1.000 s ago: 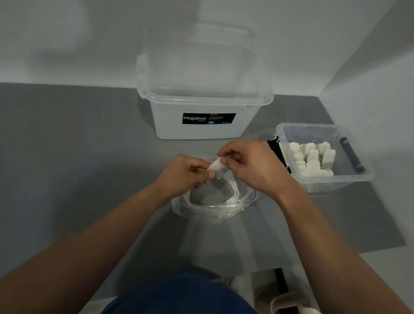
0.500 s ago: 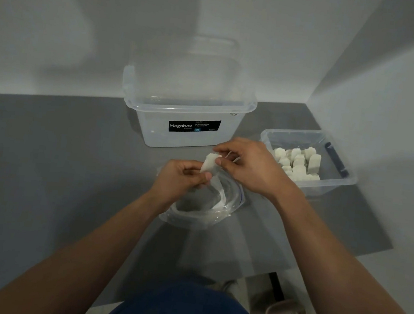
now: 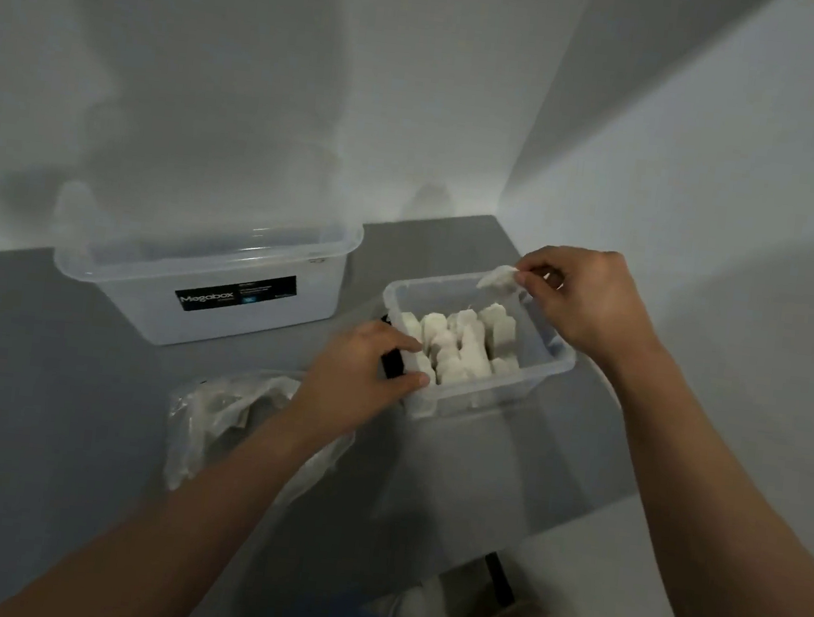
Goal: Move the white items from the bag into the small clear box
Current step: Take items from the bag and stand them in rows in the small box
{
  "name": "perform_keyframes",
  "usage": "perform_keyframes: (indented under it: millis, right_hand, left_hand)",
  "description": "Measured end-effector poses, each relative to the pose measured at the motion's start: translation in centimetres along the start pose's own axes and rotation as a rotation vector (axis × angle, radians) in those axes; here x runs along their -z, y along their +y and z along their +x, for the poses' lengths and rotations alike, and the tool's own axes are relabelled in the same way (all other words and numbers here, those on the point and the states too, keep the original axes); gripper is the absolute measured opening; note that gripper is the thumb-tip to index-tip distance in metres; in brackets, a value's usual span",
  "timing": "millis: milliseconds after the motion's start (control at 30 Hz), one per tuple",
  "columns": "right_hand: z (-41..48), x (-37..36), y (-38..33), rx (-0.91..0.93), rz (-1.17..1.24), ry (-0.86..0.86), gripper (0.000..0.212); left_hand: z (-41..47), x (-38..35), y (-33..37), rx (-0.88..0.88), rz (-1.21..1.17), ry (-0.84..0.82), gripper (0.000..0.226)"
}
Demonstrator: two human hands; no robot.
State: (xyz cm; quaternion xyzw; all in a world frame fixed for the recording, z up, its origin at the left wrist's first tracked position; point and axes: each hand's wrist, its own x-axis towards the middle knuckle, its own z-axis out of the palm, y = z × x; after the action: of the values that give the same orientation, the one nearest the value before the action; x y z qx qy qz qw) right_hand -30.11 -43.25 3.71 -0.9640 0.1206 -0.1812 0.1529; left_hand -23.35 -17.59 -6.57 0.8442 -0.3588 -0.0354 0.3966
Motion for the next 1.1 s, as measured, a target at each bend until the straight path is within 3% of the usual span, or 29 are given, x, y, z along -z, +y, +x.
perform_keyframes:
  millis: [167,300,400,567,733,900,1000,1100]
  right_hand:
    - [1.9,-1.4,6.1,-0.027,-0.131,-0.246,0.015]
    - [2.8,-4.2,8.1,0.021,-0.314,-0.477,0.018]
    - [3.0,-6.3,9.0,0.14,-0.554,-0.457,0.02]
    - [3.7,-8.4,10.1,0.237,-0.654,-0.374,0.021]
    - [3.7,-9.1,10.3,0.26,-0.67,-0.352,0.017]
    - [3.2,-8.1,9.8,0.158,-0.522,-0.281,0.021]
    - [1.9,-6.2,8.7,0.06,-0.243,-0.134,0.024]
    - [-0.5,-5.0,5.2,-0.013,0.113,-0.004,0.018]
  left_hand:
    - [2.0,-2.4,1.5,-0.03,0.202,-0.16,0.035]
    - [1.9,-2.9,1.8,-0.035,0.314,-0.145,0.032]
    - [1.7,-3.1,2.0,0.006,0.317,-0.15,0.034]
    - [1.6,-3.4,2.2,0.027,0.33,-0.119,0.035]
    - [1.3,-3.4,2.3,0.046,0.312,-0.117,0.062]
    - [1.0,-3.3,2.3,0.02,0.302,-0.109,0.052]
    - [-0.4,-2.2,1.7,0.003,0.22,-0.032,0.052]
    - [-2.5,-0.2,0.1,0.036,0.23,0.165,0.032]
